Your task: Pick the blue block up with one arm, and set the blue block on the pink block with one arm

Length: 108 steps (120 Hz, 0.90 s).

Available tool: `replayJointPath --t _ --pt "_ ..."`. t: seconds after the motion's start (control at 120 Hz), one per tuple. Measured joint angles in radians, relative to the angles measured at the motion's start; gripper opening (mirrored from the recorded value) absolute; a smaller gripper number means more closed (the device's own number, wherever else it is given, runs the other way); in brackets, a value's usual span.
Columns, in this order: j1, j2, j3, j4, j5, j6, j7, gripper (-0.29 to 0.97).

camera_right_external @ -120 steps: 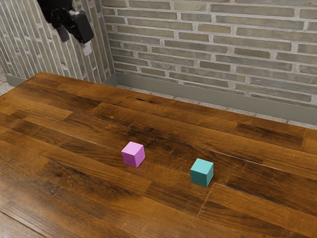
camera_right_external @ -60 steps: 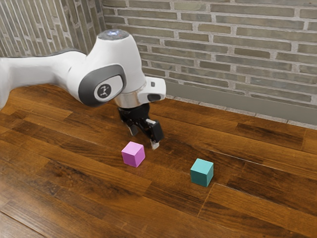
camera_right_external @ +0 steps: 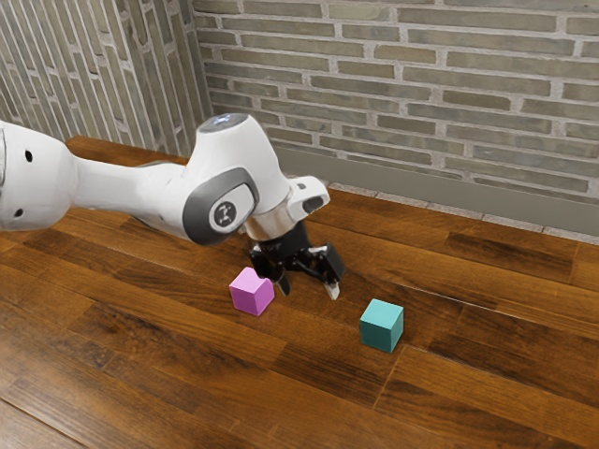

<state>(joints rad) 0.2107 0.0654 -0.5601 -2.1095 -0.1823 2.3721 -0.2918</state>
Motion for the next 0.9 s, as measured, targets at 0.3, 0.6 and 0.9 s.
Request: replayJointPath --t 0.3,0.6,0.9 --pt "-0.129 0.010 -0.004 0.009 0.104 -0.005 -0.183 0.68" --pt "-0.229 0.099 0.054 0.038 0.127 -0.015 -0.347 0.68" --pt "-0.529 0.198 0.411 0.102 0.141 -0.017 -0.449 0.68"
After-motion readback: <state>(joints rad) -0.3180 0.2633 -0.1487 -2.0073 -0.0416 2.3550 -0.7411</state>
